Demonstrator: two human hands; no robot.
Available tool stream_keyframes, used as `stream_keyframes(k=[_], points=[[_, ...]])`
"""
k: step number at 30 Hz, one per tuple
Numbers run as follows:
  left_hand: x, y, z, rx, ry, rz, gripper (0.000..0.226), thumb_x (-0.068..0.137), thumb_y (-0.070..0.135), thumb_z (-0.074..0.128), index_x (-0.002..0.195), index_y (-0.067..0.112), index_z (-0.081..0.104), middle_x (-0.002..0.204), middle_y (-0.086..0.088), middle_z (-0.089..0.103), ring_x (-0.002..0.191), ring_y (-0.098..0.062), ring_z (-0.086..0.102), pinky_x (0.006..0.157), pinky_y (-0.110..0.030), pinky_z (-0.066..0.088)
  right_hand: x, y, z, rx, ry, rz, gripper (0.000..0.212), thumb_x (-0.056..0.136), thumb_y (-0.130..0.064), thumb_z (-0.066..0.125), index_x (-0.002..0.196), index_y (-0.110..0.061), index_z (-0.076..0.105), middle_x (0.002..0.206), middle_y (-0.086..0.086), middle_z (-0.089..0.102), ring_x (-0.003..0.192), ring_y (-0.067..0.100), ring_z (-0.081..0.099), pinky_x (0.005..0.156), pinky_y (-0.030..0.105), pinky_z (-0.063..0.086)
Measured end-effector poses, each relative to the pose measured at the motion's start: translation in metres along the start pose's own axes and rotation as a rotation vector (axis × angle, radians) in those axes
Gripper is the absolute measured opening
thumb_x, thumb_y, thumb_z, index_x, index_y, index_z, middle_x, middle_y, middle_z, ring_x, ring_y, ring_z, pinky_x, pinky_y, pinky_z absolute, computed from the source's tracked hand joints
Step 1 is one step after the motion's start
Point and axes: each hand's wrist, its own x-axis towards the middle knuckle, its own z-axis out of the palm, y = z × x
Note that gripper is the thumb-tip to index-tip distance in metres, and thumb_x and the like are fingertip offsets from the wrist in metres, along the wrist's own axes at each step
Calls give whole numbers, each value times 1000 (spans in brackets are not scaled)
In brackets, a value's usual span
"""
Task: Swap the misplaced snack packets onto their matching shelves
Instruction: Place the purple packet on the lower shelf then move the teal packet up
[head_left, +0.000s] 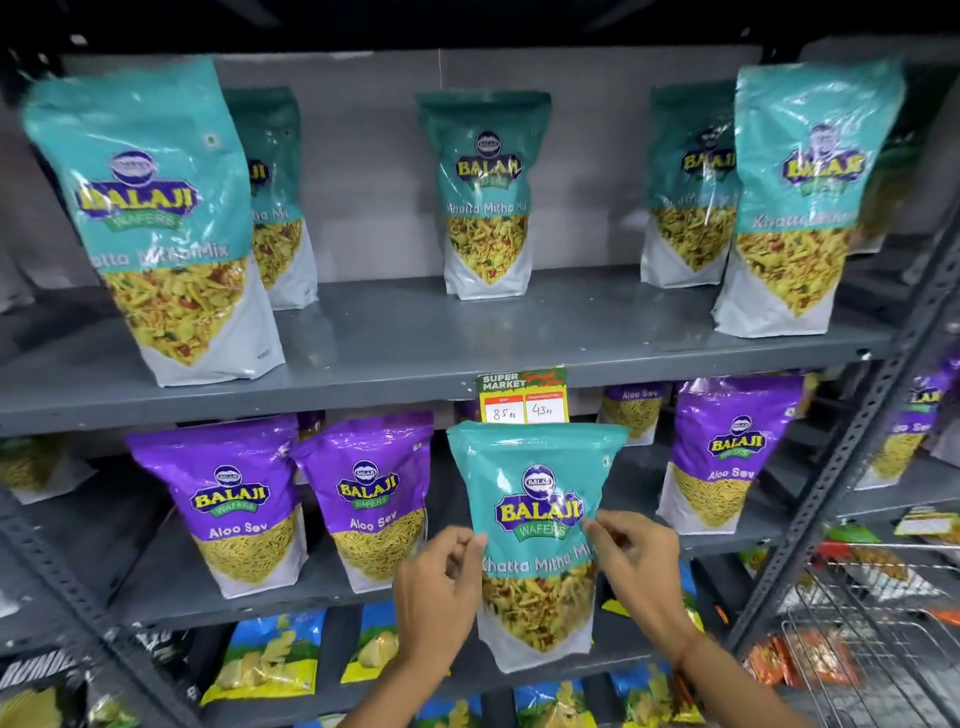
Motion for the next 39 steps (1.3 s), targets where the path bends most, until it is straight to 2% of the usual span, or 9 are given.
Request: stream_keyframes(k=[3, 8, 10, 15, 22, 27, 32, 36, 39], points=[[22, 30, -19, -82, 91, 108, 28, 89, 44, 55, 72, 23, 64, 53, 6, 58, 48, -11, 53, 45, -37, 44, 13, -44, -12, 67, 88, -67, 30, 84, -31, 68, 66, -8, 70, 60, 5, 67, 61, 24, 61, 58, 44, 51], [85, 86, -52, -203, 293, 174, 22, 86, 39, 59, 73, 22, 64, 55, 5, 58, 50, -13, 49, 50, -34, 42, 67, -132, -28, 145, 229, -197, 12, 81, -19, 73, 73, -12, 78, 64, -5, 71, 62, 0, 57, 62, 26, 47], [116, 108, -65, -210, 348, 197, 20, 87, 36, 62, 73, 21, 65, 57, 4, 60, 54, -17, 52, 54, -32, 43, 95, -161, -30, 209, 246, -239, 18, 82, -19, 72, 69, -7, 75, 60, 4, 69, 60, -4, 51, 60, 29, 44], [193, 147, -85, -191, 408, 232, 17, 88, 31, 65, 75, 21, 66, 61, -1, 65, 59, -21, 60, 58, -36, 48, 158, -214, -27, 298, 246, -332, 37, 86, -18, 70, 52, -16, 55, 43, -10, 39, 48, 1, 33, 51, 22, 29], [254, 148, -85, -93, 445, 163, 20, 88, 33, 64, 77, 17, 69, 64, -2, 66, 66, -24, 62, 59, -36, 47, 211, -225, -7, 213, 242, -379, 54, 86, -19, 68, 48, -18, 30, 47, -7, 22, 50, 8, 20, 49, 25, 19], [266, 135, -77, -54, 449, 94, 20, 88, 32, 64, 83, 14, 71, 66, 0, 63, 67, -19, 56, 55, -23, 33, 229, -207, 12, 206, 192, -289, 44, 86, -24, 68, 56, 2, 50, 47, -2, 33, 52, 9, 26, 52, 29, 26], [269, 125, -73, -44, 449, 74, 22, 88, 34, 65, 86, 14, 73, 62, 10, 58, 63, -13, 55, 56, -25, 37, 237, -193, 23, 271, 118, -244, 39, 85, -33, 67, 68, 2, 67, 65, 24, 66, 58, 11, 43, 56, 30, 36], [273, 118, -74, -70, 424, 89, 26, 87, 40, 66, 87, 16, 74, 66, 10, 62, 64, -9, 56, 63, -32, 47, 239, -188, 20, 291, 64, -214, 30, 89, -35, 67, 75, -9, 74, 69, 8, 72, 62, 7, 54, 60, 26, 42], [272, 110, -77, -152, 347, 70, 26, 81, 46, 70, 86, 21, 72, 74, 2, 67, 70, -14, 59, 70, -39, 52, 235, -178, 16, 362, -103, -128, 31, 87, -47, 67, 103, -21, 72, 98, -1, 76, 86, 7, 67, 72, 23, 52]])
